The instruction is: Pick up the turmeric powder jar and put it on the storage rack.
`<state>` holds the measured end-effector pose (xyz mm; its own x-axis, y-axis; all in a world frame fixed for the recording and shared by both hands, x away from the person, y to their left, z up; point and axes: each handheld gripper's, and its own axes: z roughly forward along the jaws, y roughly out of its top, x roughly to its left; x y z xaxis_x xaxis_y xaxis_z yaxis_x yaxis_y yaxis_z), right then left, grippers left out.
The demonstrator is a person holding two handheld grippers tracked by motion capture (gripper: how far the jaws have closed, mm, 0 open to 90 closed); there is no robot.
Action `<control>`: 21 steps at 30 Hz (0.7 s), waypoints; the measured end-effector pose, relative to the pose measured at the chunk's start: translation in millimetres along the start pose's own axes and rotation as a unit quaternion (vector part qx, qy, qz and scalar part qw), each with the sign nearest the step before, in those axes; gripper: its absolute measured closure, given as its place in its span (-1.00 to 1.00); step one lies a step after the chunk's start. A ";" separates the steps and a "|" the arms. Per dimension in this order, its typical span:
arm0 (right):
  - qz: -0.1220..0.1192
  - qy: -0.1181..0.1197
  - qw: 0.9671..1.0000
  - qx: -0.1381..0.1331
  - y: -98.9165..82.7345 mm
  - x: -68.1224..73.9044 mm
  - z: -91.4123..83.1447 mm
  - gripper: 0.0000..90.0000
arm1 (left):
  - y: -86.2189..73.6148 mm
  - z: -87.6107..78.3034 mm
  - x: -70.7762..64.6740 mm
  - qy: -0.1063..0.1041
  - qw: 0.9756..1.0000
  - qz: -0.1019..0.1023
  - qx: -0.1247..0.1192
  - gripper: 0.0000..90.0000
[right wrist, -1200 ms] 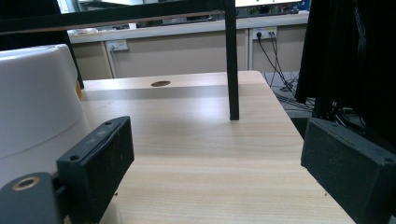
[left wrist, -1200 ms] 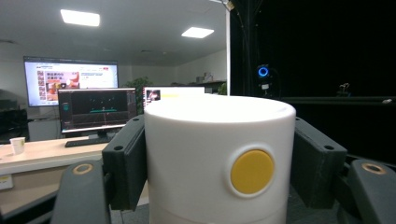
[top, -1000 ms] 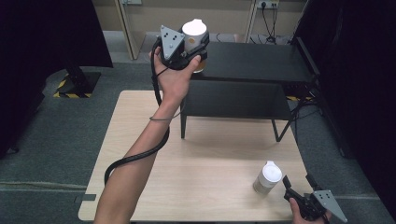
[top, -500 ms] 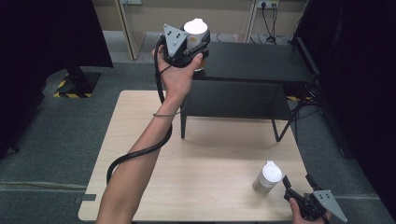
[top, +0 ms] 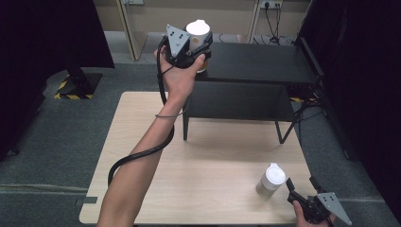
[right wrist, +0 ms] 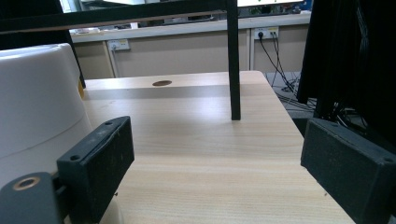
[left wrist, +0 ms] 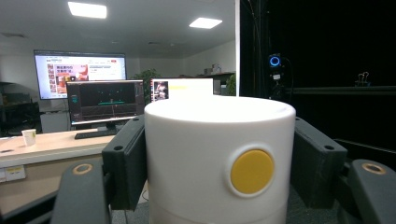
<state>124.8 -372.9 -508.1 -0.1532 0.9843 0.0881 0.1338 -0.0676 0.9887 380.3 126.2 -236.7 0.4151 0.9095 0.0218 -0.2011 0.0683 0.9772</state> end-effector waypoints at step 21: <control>0.000 0.001 1.000 0.002 0.9 -0.3 0.3 -0.78 | 18.0 -5.8 4.9 -0.010 1.000 0.003 0.011 -0.62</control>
<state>125.3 -373.3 -507.3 -0.1552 0.9839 0.0884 0.1387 -0.0669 0.9881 373.5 134.3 -220.3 0.4317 0.9015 0.0316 -0.1848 0.0541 0.9813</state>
